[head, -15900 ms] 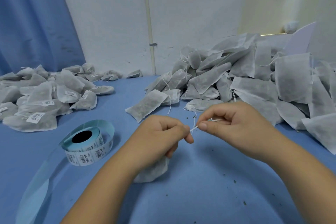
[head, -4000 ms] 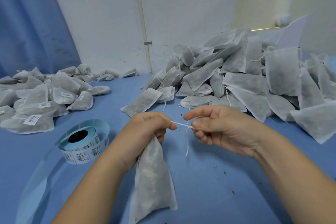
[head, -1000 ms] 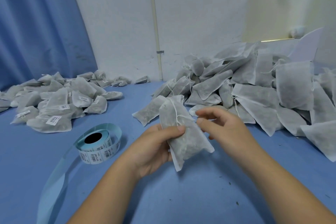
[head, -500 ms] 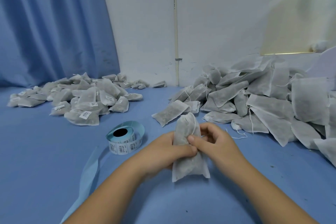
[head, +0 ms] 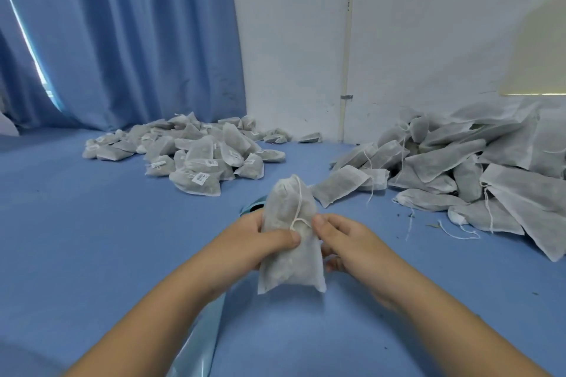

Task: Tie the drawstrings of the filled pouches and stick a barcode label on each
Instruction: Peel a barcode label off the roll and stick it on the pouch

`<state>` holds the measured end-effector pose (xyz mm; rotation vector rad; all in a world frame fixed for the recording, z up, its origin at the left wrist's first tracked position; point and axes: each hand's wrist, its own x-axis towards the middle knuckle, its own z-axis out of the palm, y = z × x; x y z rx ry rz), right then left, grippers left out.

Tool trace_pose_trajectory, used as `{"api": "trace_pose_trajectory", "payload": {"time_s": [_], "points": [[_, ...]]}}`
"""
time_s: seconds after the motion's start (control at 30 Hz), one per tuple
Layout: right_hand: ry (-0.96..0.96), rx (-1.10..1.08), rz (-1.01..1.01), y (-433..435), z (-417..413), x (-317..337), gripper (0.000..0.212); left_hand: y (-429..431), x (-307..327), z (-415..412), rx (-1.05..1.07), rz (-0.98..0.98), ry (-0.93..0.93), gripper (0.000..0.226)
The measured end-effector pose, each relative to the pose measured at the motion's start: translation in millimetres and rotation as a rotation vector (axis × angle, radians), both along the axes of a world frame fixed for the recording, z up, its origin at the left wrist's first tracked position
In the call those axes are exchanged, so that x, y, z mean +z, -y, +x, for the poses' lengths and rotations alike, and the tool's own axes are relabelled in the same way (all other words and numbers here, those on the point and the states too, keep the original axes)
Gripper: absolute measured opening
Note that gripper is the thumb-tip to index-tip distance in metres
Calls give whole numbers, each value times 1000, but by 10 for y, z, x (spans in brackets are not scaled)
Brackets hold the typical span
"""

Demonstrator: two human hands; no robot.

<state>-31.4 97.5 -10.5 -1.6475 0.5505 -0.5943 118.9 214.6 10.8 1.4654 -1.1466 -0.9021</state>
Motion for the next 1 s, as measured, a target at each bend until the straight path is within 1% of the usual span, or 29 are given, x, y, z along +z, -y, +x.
{"api": "trace_pose_trajectory", "payload": {"time_s": [0.03,0.1,0.2,0.3,0.4,0.5,0.57,0.6,0.67,0.73,0.8,0.9,1.0], "points": [[-15,-18,-9,-10,66,-14,45,-44,-8,96,64,-30,-37,41],[-50,-75,-44,-7,186,-43,30,-125,-22,311,202,-120,-153,31],[-75,-172,-99,36,375,-33,19,-228,-69,659,384,-192,-316,22],[-97,-257,-122,116,620,74,19,-298,-173,914,490,-171,-417,22],[-159,-245,-72,153,946,207,24,-301,-292,1055,550,-132,-479,23],[-284,-260,-48,124,1243,241,35,-236,-353,1062,553,-98,-537,21],[-341,-287,-31,98,1395,208,42,-196,-375,1047,522,-88,-538,23],[-354,-294,-15,93,1446,186,41,-183,-385,1038,499,-87,-524,28],[-363,-299,18,99,1505,148,32,-171,-410,1025,447,-73,-481,38],[-353,-296,59,113,1529,129,21,-173,-439,1020,416,-47,-464,32],[-337,-286,90,123,1529,121,20,-174,-476,1025,388,-29,-497,26],[-266,-255,133,140,1483,124,20,-176,-512,1054,338,-14,-540,31],[-128,-192,250,175,1360,104,16,-196,-495,1087,248,-12,-601,35]]}}
